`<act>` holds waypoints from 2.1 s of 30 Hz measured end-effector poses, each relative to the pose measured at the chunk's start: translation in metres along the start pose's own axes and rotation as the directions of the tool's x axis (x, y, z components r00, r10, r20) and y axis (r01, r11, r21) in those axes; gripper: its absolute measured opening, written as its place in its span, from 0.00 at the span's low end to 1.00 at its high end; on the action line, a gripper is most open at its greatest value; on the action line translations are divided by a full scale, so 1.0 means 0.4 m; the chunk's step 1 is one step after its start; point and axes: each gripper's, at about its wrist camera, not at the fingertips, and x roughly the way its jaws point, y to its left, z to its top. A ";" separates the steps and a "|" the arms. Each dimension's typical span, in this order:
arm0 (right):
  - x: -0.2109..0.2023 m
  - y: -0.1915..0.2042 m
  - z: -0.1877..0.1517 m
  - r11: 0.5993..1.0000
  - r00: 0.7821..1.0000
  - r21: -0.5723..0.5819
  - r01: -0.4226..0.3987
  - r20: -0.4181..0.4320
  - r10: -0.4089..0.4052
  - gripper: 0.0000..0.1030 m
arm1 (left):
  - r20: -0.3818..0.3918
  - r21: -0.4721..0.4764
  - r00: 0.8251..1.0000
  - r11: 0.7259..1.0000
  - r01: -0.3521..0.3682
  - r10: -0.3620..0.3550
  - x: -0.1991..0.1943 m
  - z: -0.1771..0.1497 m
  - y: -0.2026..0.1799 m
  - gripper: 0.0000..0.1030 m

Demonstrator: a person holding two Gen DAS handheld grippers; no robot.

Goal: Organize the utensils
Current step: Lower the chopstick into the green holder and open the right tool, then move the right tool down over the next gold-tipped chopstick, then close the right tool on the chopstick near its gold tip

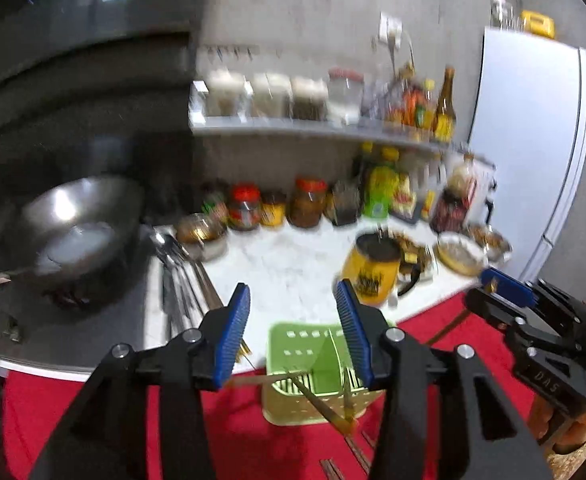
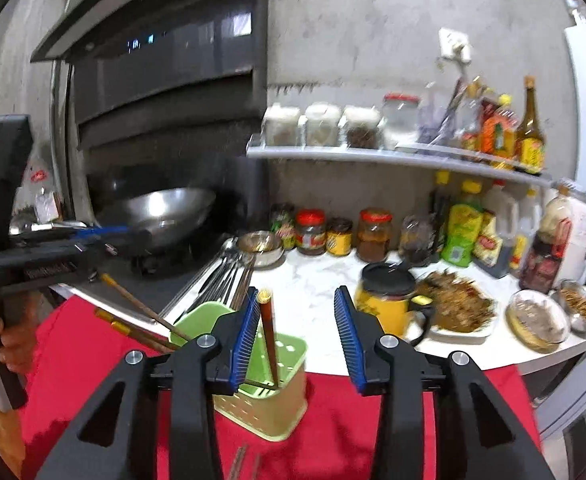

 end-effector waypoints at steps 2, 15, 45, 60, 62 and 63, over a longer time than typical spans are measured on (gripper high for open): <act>-0.056 -0.013 -0.003 1.000 1.000 -0.002 0.014 0.020 -0.014 0.41 | 0.048 0.005 0.997 0.999 -0.054 0.054 -0.066 -0.001 -0.004 0.43; -0.302 0.004 -0.206 1.000 1.000 -0.020 -0.007 -0.030 0.006 0.43 | -0.038 0.007 0.976 0.976 -0.216 0.216 -0.290 -0.288 -0.041 0.49; -0.125 0.140 -0.596 0.997 0.894 -0.005 -0.075 -0.444 0.065 0.12 | -0.353 -0.082 0.932 0.989 -0.119 0.083 -0.187 -0.678 -0.108 0.49; -0.171 0.044 -0.616 0.999 0.901 0.020 0.039 -0.433 -0.027 0.07 | -0.420 -0.036 0.907 0.999 -0.023 0.006 -0.100 -0.677 -0.212 0.45; -0.176 0.041 -0.618 0.999 0.902 0.021 0.040 -0.431 -0.027 0.07 | -0.426 -0.019 0.904 0.999 -0.047 0.035 -0.096 -0.675 -0.218 0.44; -0.178 0.041 -0.619 0.999 0.903 0.021 0.039 -0.430 -0.026 0.07 | -0.427 -0.012 0.903 0.998 -0.060 0.050 -0.095 -0.674 -0.220 0.44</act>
